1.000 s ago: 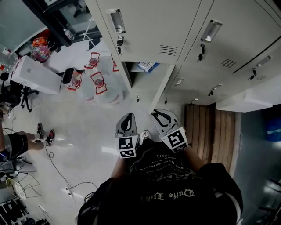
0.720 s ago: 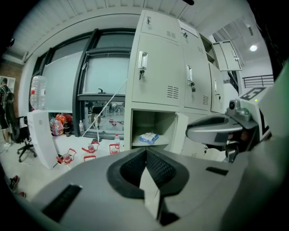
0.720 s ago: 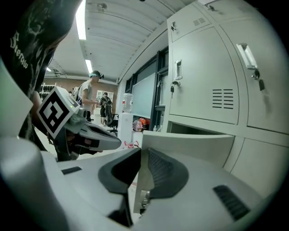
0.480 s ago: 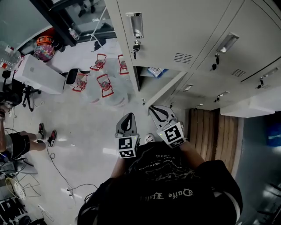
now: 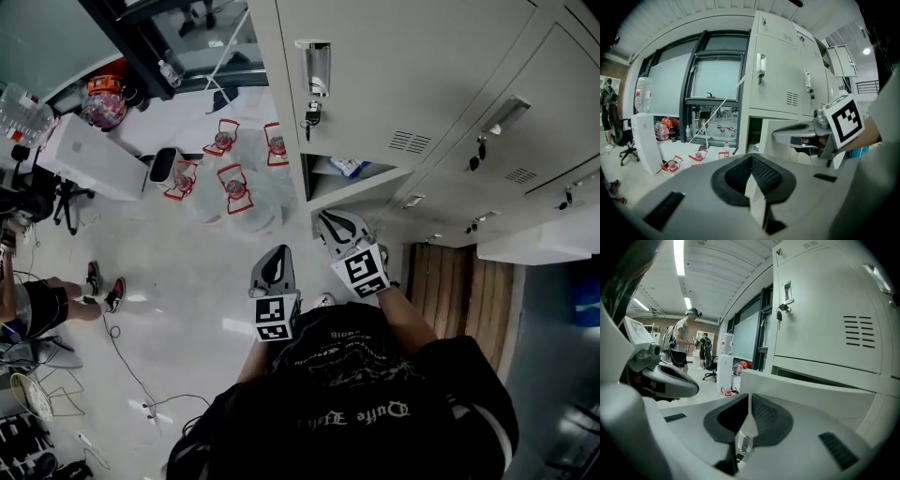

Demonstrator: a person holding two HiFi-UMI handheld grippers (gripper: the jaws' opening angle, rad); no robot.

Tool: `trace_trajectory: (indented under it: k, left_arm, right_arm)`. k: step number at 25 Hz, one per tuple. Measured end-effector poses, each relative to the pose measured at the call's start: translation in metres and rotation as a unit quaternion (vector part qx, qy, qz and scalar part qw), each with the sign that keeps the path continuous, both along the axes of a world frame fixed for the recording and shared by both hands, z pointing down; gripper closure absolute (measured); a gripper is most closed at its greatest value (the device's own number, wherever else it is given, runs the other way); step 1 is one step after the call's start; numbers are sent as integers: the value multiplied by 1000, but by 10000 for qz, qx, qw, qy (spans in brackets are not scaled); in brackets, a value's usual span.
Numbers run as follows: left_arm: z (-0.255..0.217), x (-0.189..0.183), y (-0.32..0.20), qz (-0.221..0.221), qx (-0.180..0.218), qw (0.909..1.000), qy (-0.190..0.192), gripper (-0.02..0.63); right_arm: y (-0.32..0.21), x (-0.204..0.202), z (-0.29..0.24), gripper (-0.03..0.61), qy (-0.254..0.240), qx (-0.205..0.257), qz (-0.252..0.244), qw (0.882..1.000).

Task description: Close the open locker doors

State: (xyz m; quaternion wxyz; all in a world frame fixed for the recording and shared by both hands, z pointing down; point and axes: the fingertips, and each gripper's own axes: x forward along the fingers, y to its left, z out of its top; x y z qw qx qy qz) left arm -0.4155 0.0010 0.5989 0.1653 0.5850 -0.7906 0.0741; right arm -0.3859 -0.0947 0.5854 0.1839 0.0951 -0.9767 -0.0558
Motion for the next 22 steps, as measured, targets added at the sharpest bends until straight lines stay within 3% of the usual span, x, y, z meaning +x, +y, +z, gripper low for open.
trace_trajectory:
  k: [14,22]
  left_arm:
    - [-1,-13,-3,-97,101,9998,149,606]
    - [5,-25,7,-276,45,9993,246,606]
  right_arm:
    - [-64,-34,21,558,-27,-461,752,9961]
    - [-93,-39,25,561,12,-431,1045,9936]
